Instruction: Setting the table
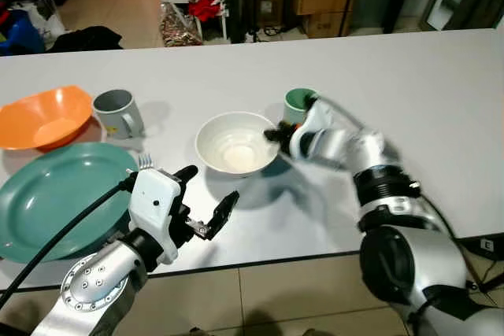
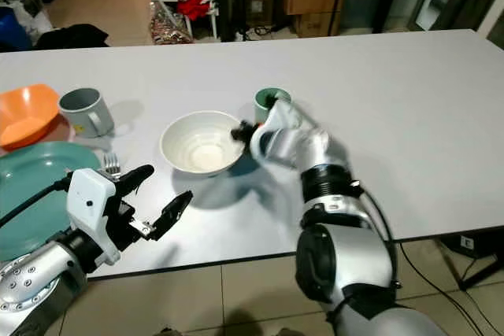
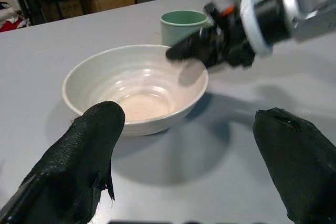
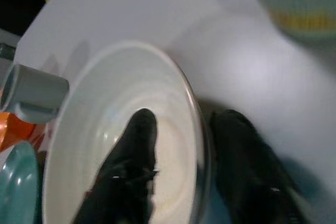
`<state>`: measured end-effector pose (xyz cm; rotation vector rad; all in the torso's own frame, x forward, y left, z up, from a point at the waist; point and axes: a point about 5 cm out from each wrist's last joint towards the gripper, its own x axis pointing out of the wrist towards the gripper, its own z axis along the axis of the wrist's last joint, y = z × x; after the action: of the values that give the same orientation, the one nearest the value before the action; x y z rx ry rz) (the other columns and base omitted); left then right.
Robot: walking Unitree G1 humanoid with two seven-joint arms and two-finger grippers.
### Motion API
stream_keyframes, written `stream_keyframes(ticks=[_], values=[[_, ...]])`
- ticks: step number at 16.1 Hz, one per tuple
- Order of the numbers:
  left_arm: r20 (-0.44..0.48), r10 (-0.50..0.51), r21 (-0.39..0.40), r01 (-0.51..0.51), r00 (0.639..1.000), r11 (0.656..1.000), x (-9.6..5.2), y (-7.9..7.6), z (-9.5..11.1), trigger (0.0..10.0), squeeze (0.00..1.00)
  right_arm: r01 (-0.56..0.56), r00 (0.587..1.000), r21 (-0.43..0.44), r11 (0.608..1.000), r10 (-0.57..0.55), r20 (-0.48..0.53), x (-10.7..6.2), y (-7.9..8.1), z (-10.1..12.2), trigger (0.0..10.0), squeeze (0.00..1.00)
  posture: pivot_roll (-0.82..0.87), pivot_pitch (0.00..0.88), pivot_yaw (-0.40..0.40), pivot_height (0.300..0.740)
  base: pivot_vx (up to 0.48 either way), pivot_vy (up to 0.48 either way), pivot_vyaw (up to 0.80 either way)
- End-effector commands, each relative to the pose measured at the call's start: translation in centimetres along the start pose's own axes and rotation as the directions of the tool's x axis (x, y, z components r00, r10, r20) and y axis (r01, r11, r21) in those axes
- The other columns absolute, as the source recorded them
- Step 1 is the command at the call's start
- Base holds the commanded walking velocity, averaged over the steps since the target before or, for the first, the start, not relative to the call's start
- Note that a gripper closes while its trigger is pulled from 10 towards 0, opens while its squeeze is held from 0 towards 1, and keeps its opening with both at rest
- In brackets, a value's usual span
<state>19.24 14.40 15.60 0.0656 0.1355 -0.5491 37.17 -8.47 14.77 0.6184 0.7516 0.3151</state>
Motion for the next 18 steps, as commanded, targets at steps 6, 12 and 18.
stream_keyframes(ticks=[6, 12, 18], values=[[0.142, 0.064, -0.070, -0.055, 0.988, 0.996, 0.4, 0.5, 1.4, 10.0, 0.00, -0.140, 0.987, -0.128, 0.982, 0.149, 0.066, -5.2, -0.2, 1.7, 10.0, 1.00, -0.11, 0.000, 0.044, 0.740, 0.000, 0.000, 0.00], [0.091, 0.318, 0.068, -0.324, 0.944, 0.944, 0.2, 0.7, 0.6, 10.0, 0.00, 0.051, 0.850, -0.610, 0.791, 0.287, 0.443, -12.6, -0.2, -2.5, 10.0, 0.00, -0.11, 0.000, 0.075, 0.740, 0.000, 0.000, 0.27], [0.134, 0.472, 0.092, -0.485, 0.871, 0.869, -0.3, 2.9, 0.5, 10.0, 0.00, 0.283, 0.809, -0.617, 0.735, 0.162, 0.565, -14.8, -3.2, -5.1, 10.0, 0.00, -0.13, 0.000, 0.098, 0.740, 0.000, 0.000, 0.80]])
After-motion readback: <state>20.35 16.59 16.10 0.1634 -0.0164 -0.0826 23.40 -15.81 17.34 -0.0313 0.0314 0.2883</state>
